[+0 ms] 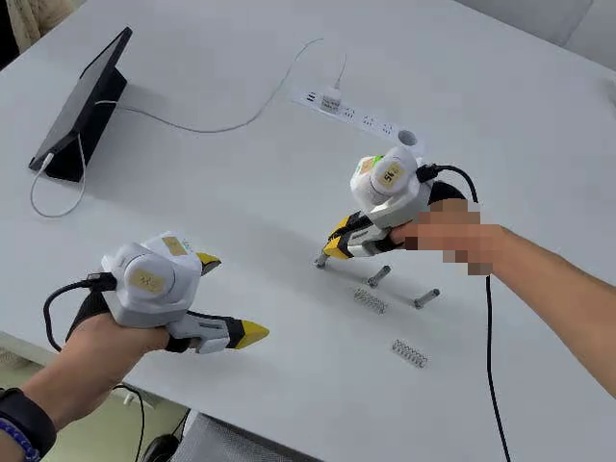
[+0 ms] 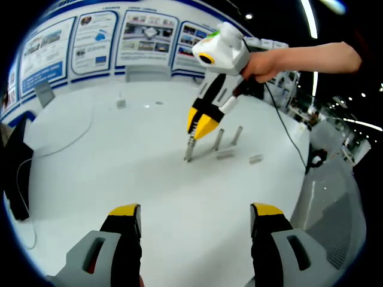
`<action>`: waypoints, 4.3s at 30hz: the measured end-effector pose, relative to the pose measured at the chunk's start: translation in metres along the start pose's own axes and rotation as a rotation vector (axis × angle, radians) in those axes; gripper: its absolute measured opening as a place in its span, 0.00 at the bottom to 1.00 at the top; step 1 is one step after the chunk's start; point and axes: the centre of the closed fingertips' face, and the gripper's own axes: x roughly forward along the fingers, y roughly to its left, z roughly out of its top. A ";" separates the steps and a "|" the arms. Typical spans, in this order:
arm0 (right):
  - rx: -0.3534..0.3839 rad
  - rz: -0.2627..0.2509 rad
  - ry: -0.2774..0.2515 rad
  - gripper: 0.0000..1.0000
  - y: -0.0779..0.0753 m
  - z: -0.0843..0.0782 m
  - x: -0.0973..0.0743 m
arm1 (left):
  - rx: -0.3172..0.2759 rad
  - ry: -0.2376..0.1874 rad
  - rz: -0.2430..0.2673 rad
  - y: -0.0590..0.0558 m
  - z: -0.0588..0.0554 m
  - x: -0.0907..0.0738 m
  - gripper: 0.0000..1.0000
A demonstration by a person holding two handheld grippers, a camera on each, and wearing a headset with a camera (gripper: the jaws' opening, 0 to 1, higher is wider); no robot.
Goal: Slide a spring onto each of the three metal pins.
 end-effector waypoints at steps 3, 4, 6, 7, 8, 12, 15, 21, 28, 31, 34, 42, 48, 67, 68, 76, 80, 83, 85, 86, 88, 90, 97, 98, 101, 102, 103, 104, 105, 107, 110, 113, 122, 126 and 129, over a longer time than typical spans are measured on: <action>-0.008 -0.001 0.011 0.13 -0.001 -0.003 0.003 | -0.002 0.000 0.002 0.000 0.000 0.000 0.76; -0.009 -0.003 0.012 0.13 -0.001 -0.004 0.004 | -0.003 0.001 0.001 0.000 -0.001 0.000 0.76; -0.006 -0.004 0.015 0.13 -0.002 -0.005 0.006 | -0.002 0.002 0.001 0.000 -0.001 0.000 0.76; -0.005 -0.004 0.013 0.13 -0.002 -0.004 0.007 | -0.002 0.003 0.001 0.000 -0.001 0.000 0.76; -0.005 -0.004 0.013 0.13 -0.001 -0.005 0.008 | -0.002 0.004 0.001 0.001 -0.002 0.000 0.76; -0.013 -0.002 0.022 0.13 0.000 -0.007 0.013 | -0.003 0.003 0.005 0.001 -0.001 -0.001 0.76; -0.019 0.000 0.028 0.13 0.000 -0.008 0.016 | -0.005 0.002 0.006 0.002 -0.001 -0.002 0.76; -0.014 0.000 0.030 0.13 0.000 -0.010 0.021 | -0.003 0.003 0.010 0.003 -0.001 -0.003 0.76; -0.003 -0.004 0.037 0.13 -0.001 -0.013 0.029 | -0.009 0.004 0.009 0.002 -0.002 -0.004 0.76; 0.005 -0.005 0.038 0.13 -0.001 -0.014 0.030 | -0.005 0.005 0.008 0.000 -0.003 -0.004 0.76; 0.012 -0.006 0.038 0.13 -0.002 -0.015 0.032 | -0.010 0.002 0.010 -0.001 -0.002 -0.006 0.76; 0.025 -0.005 0.038 0.16 0.001 -0.019 0.033 | -0.009 0.004 0.014 0.000 -0.005 -0.009 0.75; 0.013 -0.019 0.038 0.24 0.003 -0.023 0.023 | -0.008 0.002 0.014 -0.001 -0.002 -0.010 0.75; 0.097 -0.086 -0.070 0.60 0.015 -0.021 -0.011 | -0.006 0.003 0.006 -0.013 0.002 -0.010 0.74; 0.101 -0.095 -0.080 0.61 0.017 -0.020 -0.014 | -0.006 0.002 0.005 -0.013 0.002 -0.010 0.74; 0.159 -0.123 -0.157 0.72 0.032 -0.023 -0.026 | -0.004 0.003 0.007 -0.014 0.006 -0.010 0.75; 0.196 -0.128 -0.190 0.72 0.037 -0.028 -0.031 | -0.004 0.002 0.010 -0.013 0.007 -0.010 0.75; 0.212 -0.138 -0.209 0.72 0.041 -0.032 -0.034 | -0.006 -0.002 0.012 -0.013 0.008 -0.010 0.75; 0.220 -0.140 -0.214 0.73 0.043 -0.034 -0.035 | -0.007 -0.001 0.012 -0.013 0.009 -0.010 0.75; 0.225 -0.144 -0.215 0.73 0.045 -0.035 -0.036 | -0.007 -0.001 0.012 -0.013 0.009 -0.010 0.75; 0.229 -0.152 -0.223 0.74 0.048 -0.036 -0.039 | -0.007 -0.003 0.010 -0.014 0.010 -0.010 0.75; 0.237 -0.161 -0.238 0.75 0.050 -0.037 -0.041 | -0.003 0.001 0.008 -0.015 0.010 -0.009 0.75; 0.277 -0.184 -0.263 0.76 0.058 -0.049 -0.049 | 0.008 0.002 0.002 -0.019 0.014 -0.008 0.75; 0.289 -0.190 -0.269 0.76 0.058 -0.052 -0.051 | 0.010 0.002 0.003 -0.019 0.015 -0.007 0.75; 0.336 -0.201 -0.302 0.77 0.059 -0.056 -0.055 | 0.011 0.000 0.001 -0.019 0.017 -0.005 0.75; 0.348 -0.207 -0.312 0.77 0.059 -0.057 -0.056 | 0.012 0.000 0.001 -0.019 0.018 -0.004 0.75; 0.355 -0.213 -0.319 0.77 0.060 -0.060 -0.056 | 0.014 -0.001 0.002 -0.019 0.018 -0.004 0.75; 0.361 -0.216 -0.323 0.77 0.061 -0.062 -0.056 | 0.014 -0.001 0.001 -0.020 0.019 -0.003 0.75; 0.368 -0.219 -0.324 0.77 0.061 -0.064 -0.056 | 0.014 -0.001 0.001 -0.020 0.020 -0.003 0.75; 0.387 -0.225 -0.330 0.78 0.063 -0.068 -0.056 | 0.016 0.000 0.000 -0.020 0.021 -0.001 0.76; 0.413 -0.235 -0.346 0.78 0.064 -0.073 -0.057 | 0.017 0.001 -0.001 -0.020 0.022 0.000 0.76; 0.442 -0.255 -0.359 0.78 0.063 -0.079 -0.058 | 0.019 0.001 -0.003 -0.020 0.025 0.002 0.76; 0.525 -0.289 -0.406 0.78 0.062 -0.094 -0.067 | 0.023 0.004 -0.002 -0.018 0.029 0.005 0.76; 0.556 -0.292 -0.419 0.80 0.064 -0.101 -0.072 | 0.026 0.010 -0.004 -0.019 0.030 0.006 0.76; 0.572 -0.302 -0.425 0.80 0.064 -0.108 -0.076 | 0.031 0.013 -0.006 -0.020 0.030 0.007 0.76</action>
